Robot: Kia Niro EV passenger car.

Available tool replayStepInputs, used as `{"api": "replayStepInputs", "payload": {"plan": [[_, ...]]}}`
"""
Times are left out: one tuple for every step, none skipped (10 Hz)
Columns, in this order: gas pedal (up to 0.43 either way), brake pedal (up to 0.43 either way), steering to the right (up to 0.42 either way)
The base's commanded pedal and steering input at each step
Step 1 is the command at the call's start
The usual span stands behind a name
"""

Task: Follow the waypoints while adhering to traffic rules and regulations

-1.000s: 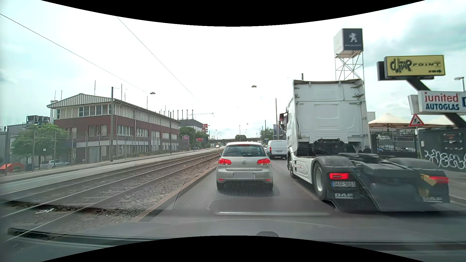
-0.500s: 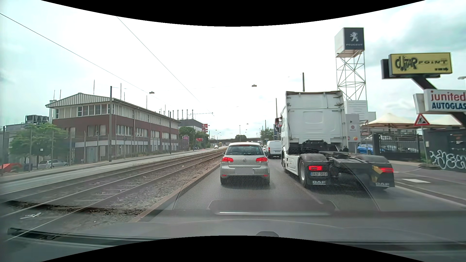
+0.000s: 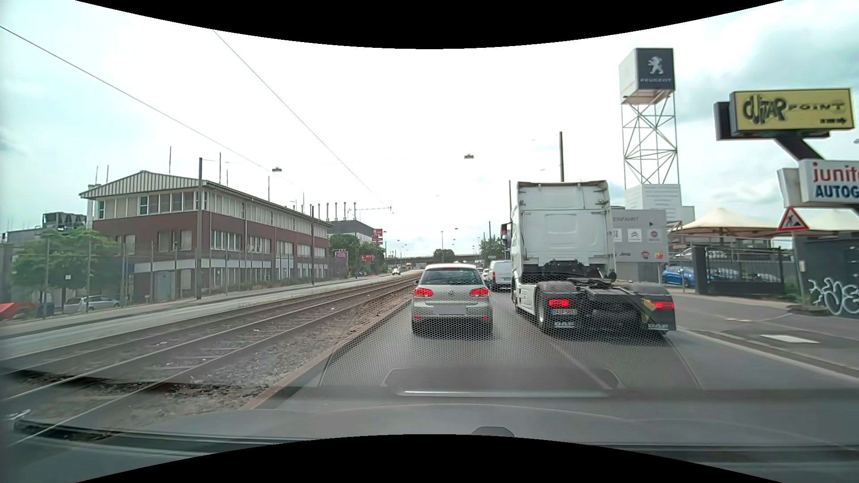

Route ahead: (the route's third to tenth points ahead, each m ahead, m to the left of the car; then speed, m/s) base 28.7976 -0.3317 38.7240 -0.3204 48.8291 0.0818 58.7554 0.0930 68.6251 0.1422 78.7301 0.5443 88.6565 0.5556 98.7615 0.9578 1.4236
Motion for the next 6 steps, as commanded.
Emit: {"api": "replayStepInputs", "payload": {"plan": [[0.197,0.000,-0.007],[0.220,0.000,-0.007],[0.228,0.000,-0.008],[0.240,0.000,-0.007],[0.248,0.000,-0.007],[0.248,0.000,-0.008]]}}
